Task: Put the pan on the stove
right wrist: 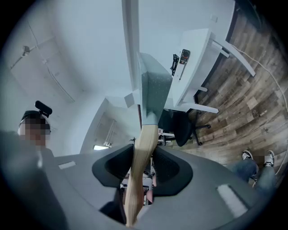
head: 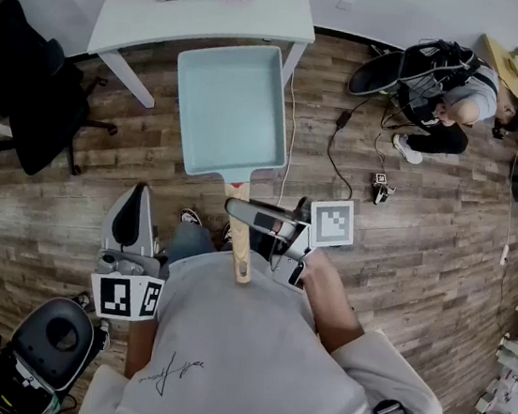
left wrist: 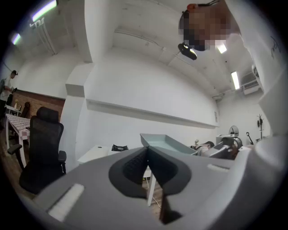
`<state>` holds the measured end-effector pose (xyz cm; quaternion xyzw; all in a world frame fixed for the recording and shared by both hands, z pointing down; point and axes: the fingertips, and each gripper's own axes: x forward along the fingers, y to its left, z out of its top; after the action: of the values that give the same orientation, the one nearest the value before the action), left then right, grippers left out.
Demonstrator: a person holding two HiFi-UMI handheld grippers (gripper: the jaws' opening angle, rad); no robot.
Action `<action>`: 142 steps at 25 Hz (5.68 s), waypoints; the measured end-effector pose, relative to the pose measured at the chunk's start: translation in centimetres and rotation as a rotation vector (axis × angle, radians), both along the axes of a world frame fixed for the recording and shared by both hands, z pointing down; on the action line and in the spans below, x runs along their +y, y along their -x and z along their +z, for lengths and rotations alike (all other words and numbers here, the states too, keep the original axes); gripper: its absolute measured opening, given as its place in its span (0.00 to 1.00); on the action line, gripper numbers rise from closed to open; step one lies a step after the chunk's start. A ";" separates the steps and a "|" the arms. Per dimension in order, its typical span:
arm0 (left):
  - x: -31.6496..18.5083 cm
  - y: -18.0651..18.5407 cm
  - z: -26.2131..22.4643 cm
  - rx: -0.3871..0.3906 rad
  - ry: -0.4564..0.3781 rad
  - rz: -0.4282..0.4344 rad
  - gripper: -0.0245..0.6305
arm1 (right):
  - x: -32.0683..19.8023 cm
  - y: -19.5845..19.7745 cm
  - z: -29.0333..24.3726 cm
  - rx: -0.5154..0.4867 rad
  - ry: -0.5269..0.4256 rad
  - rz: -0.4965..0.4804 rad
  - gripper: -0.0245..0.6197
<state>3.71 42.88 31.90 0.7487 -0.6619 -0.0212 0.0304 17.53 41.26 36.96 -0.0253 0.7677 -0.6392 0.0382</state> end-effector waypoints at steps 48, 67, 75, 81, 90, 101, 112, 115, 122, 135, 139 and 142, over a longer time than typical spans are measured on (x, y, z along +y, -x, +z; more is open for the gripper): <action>-21.4 20.6 -2.8 0.155 -0.080 0.182 0.12 | -20.8 20.2 -2.9 -0.048 0.009 0.115 0.25; -35.8 18.9 -3.4 0.097 -0.091 0.256 0.12 | -35.1 22.2 -2.2 -0.070 -0.009 0.100 0.26; -43.0 19.9 -4.0 0.112 -0.073 0.198 0.12 | -42.0 21.9 -2.9 -0.065 -0.020 0.084 0.26; -46.7 21.1 -3.7 0.111 -0.075 0.121 0.12 | -46.1 21.8 -2.2 -0.065 -0.018 0.056 0.26; -49.9 21.1 -1.9 0.126 -0.057 0.024 0.12 | -50.8 22.0 -1.3 -0.071 -0.034 -0.006 0.26; -50.7 21.7 -1.1 0.132 -0.022 -0.032 0.12 | -53.9 22.0 0.0 -0.048 -0.034 -0.042 0.27; -53.0 22.2 -1.6 0.112 -0.007 -0.031 0.12 | -56.1 23.4 2.4 -0.025 -0.019 -0.067 0.27; -53.6 22.4 -0.9 0.112 0.016 -0.027 0.12 | -56.8 24.0 3.4 -0.017 -0.004 -0.073 0.27; -53.8 23.4 -0.7 0.105 0.032 -0.032 0.12 | -57.8 25.0 5.2 -0.002 -0.007 -0.079 0.27; -55.3 25.3 0.1 0.098 0.066 -0.032 0.12 | -60.9 26.6 10.7 0.032 0.064 -0.056 0.27; -55.4 26.0 0.2 0.095 0.076 -0.034 0.12 | -61.7 26.8 11.6 0.038 0.084 -0.039 0.27; -55.4 26.4 0.3 0.074 0.085 -0.031 0.12 | -62.1 26.8 12.0 0.043 0.083 -0.044 0.27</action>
<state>-22.69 -12.56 32.24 0.7350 -0.6723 -0.0212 0.0860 -9.28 -20.82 48.96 -0.0238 0.7416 -0.6704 0.0067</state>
